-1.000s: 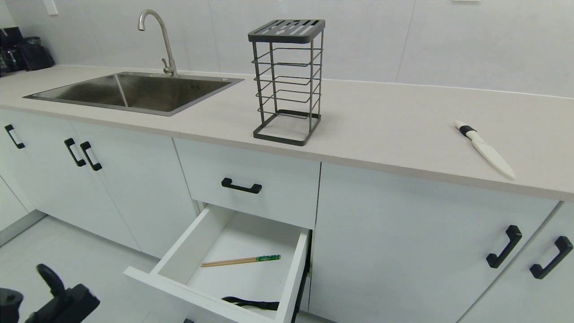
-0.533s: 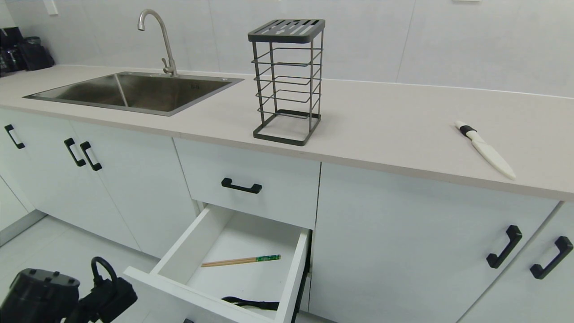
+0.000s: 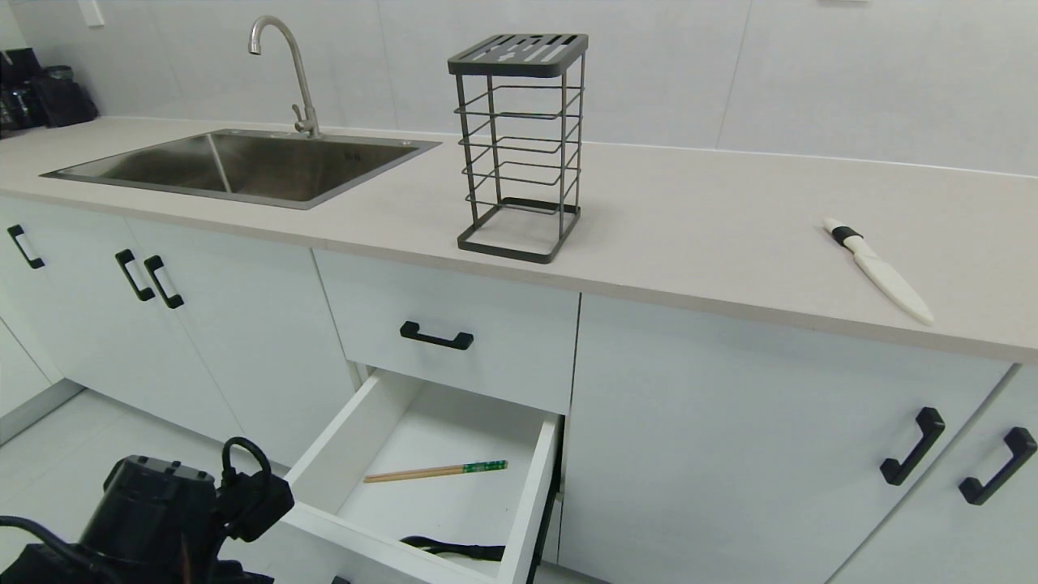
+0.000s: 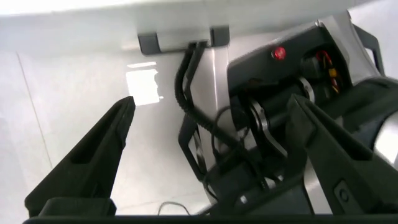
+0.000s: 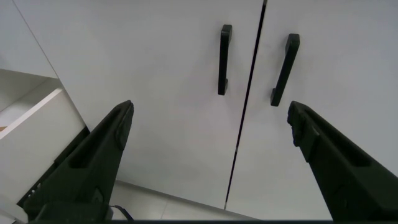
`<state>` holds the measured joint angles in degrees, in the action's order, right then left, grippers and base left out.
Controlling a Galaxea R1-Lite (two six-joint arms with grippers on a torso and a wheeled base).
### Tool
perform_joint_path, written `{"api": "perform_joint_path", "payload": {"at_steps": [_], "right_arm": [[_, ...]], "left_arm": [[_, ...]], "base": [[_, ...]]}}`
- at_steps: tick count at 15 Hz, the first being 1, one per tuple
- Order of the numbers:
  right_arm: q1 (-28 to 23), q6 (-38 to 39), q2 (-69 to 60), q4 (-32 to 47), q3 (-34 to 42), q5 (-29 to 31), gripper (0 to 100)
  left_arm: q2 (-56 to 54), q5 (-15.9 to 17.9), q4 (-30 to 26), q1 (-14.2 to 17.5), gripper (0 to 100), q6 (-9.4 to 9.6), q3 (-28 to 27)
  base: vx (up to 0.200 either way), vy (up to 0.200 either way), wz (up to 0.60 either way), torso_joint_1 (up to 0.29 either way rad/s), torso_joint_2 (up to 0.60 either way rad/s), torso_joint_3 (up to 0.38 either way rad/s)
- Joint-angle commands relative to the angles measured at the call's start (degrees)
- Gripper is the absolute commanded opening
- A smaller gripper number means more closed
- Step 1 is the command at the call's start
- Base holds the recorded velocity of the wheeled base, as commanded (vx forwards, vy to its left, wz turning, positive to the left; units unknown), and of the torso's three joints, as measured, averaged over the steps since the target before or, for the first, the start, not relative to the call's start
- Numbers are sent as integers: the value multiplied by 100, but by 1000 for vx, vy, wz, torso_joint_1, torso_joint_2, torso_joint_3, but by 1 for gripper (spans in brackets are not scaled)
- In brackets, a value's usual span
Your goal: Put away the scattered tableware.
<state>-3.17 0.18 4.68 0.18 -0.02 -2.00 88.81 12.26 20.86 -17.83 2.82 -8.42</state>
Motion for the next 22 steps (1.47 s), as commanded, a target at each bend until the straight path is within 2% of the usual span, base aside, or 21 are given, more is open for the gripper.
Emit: {"api": "perform_joint_path", "payload": {"at_steps": [1,4,12,18,22], "right_arm": [[1,-1,15,-1,2,-2,100],[1,-1,15,-1,2,-2,100],[1,-1,15,-1,2,-2,100],[1,-1,15,-1,-6,-2,100],[1,-1,15,-1,-6,-2,100]], "left_arm": [[374,-22,138,-141,100,-9,7],[532,-22,226,-282,100,-9,-19],[1200,-93,1272,-264,100,-18,-10],[1499,-93,1562,-264,100,-18,-142],[1692,-93,1597,-212,100,-36,-432]], "base": [[0,0,0,0,0,0],[0,0,0,0,0,0],[0,0,0,0,0,0],[0,0,0,0,0,0],[0,0,0,0,0,0]]}}
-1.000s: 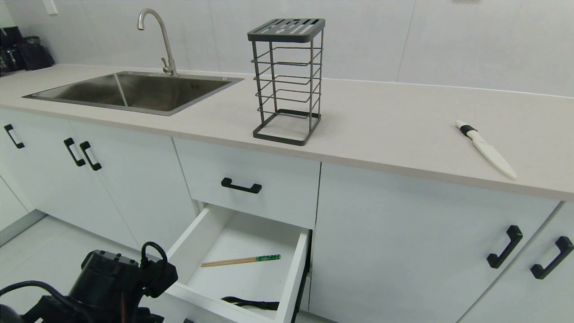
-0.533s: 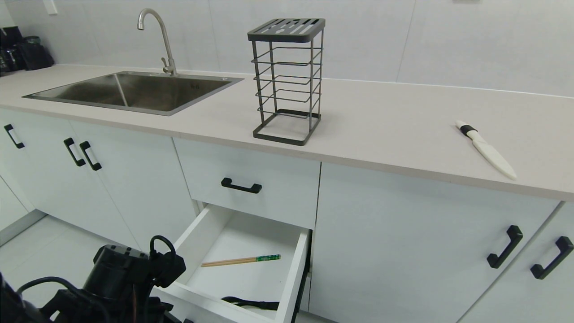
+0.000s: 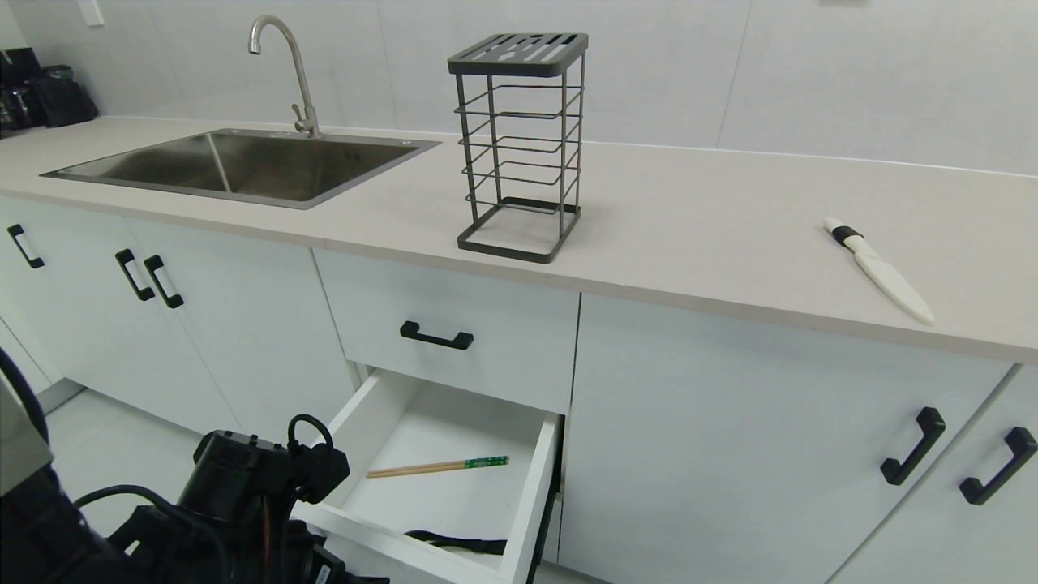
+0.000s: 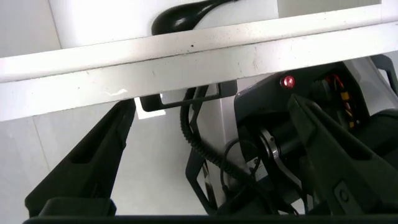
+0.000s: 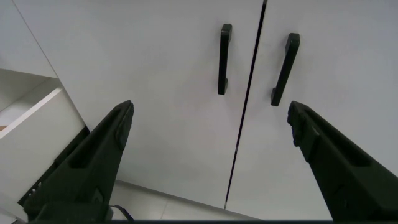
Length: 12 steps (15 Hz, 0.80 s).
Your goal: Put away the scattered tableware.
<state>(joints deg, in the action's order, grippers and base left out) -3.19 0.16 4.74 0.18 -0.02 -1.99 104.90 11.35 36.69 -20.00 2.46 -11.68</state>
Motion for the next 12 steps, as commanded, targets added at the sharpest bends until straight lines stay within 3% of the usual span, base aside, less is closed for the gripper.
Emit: {"api": "perform_joint_path", "payload": {"at_steps": [1,4,8,10,12], "right_arm": [[3,2,9,-1,2,-3,100],[3,2,9,-1,2,-3,100],[3,2,9,-1,2,-3,100],[3,2,9,-1,2,-3,100],[3,2,9,-1,2,-3,100]], "left_arm": [[118,-1,22,5,100,0,-186],[294,-1,347,14,100,-44,-247],[865,8,1393,5,100,-88,-194],[980,8,1710,5,100,-229,-212],[1068,8,1850,14,100,-237,-212]], "base": [[0,0,0,0,0,0],[0,0,0,0,0,0],[0,0,0,0,0,0],[0,0,0,0,0,0],[0,0,0,0,0,0]]}}
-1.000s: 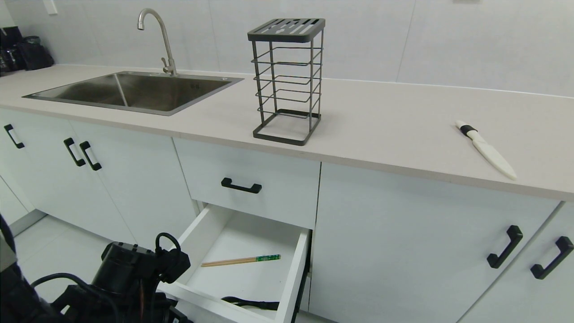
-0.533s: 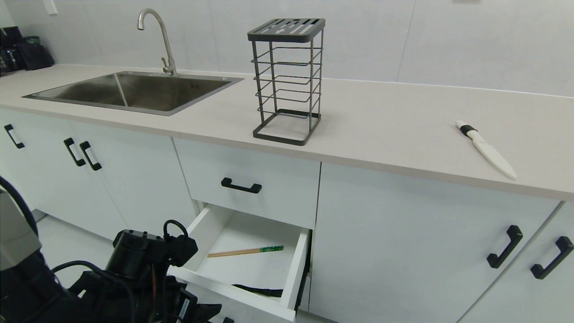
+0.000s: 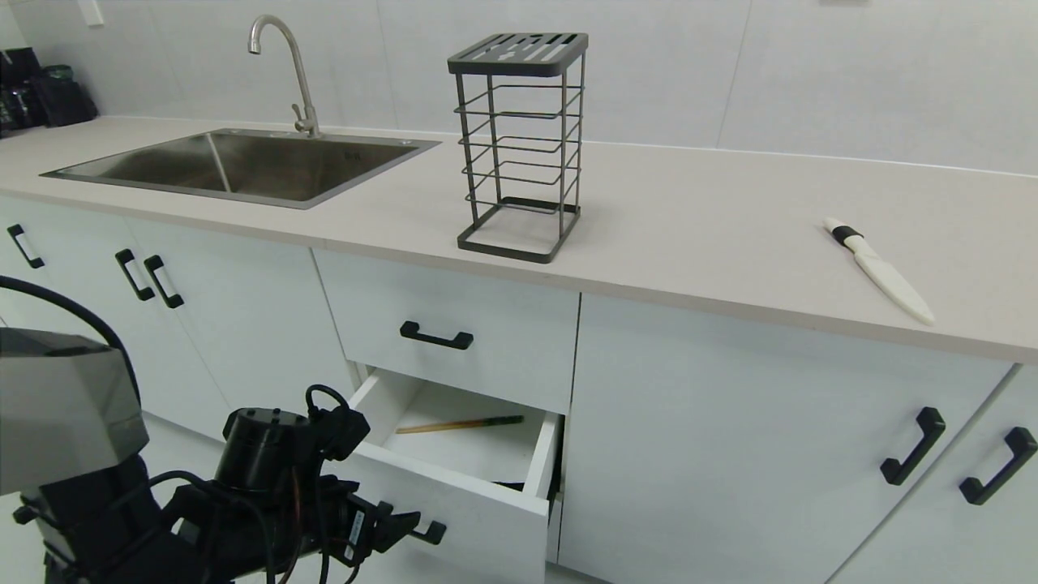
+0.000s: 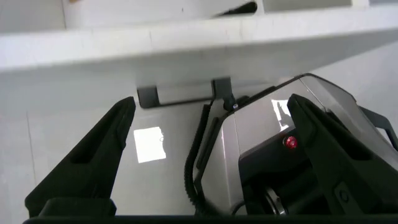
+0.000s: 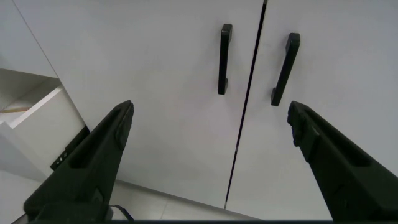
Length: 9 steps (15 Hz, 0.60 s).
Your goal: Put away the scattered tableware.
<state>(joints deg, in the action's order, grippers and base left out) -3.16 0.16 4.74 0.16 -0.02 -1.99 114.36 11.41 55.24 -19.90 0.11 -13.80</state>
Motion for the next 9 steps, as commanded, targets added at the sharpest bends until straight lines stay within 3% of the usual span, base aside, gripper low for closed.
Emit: {"api": "perform_joint_path", "payload": {"at_steps": [1,4,9], "right_arm": [[-1,2,9,2,-6,-3,100],[-1,2,9,2,-6,-3,100],[-1,2,9,2,2,-3,100]], "left_arm": [[210,-7,110,3,100,-2,0],[508,-7,629,3,100,-37,-35],[543,-7,646,21,100,-108,-255]], "base": [[0,0,0,0,0,0],[0,0,0,0,0,0],[0,0,0,0,0,0]]}}
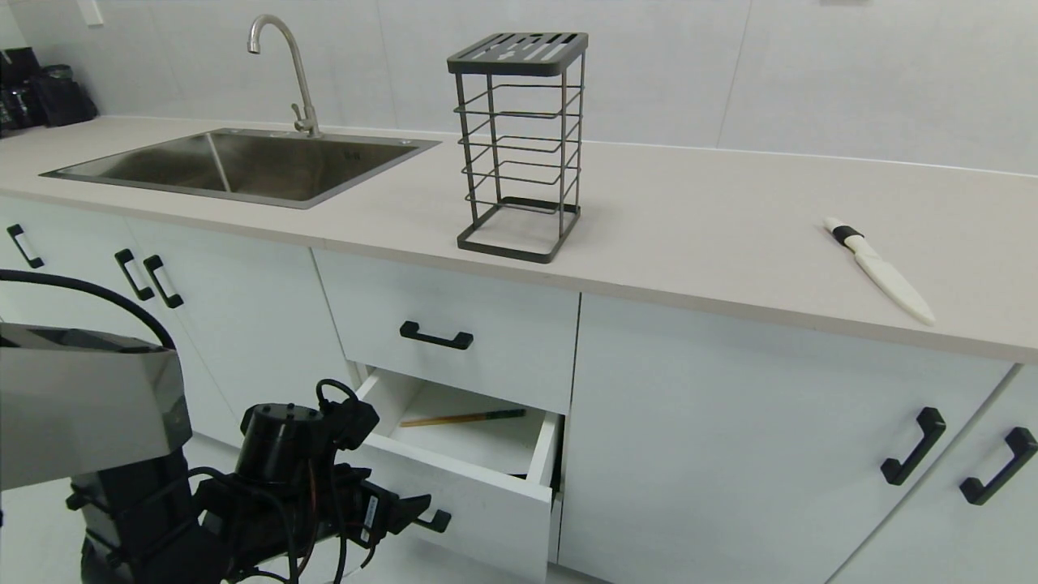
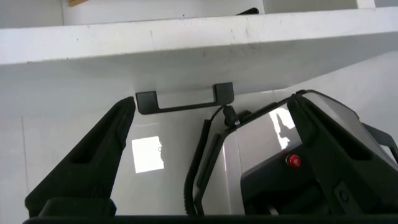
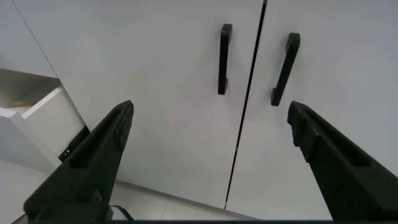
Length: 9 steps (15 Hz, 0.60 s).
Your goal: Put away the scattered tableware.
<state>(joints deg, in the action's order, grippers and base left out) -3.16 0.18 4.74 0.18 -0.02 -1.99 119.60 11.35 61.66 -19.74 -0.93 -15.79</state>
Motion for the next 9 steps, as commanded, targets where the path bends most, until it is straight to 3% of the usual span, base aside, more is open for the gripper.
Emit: {"api": "perform_joint_path", "payload": {"at_steps": [1,9], "right_arm": [[-1,-1,9,-1,2,-3,100],[-1,-1,9,-1,-6,-3,100]], "left_arm": [[46,-1,4,5,100,-4,-91],[344,8,13,5,100,-13,-592]], "base": [[0,0,0,0,0,0],[0,0,0,0,0,0]]}}
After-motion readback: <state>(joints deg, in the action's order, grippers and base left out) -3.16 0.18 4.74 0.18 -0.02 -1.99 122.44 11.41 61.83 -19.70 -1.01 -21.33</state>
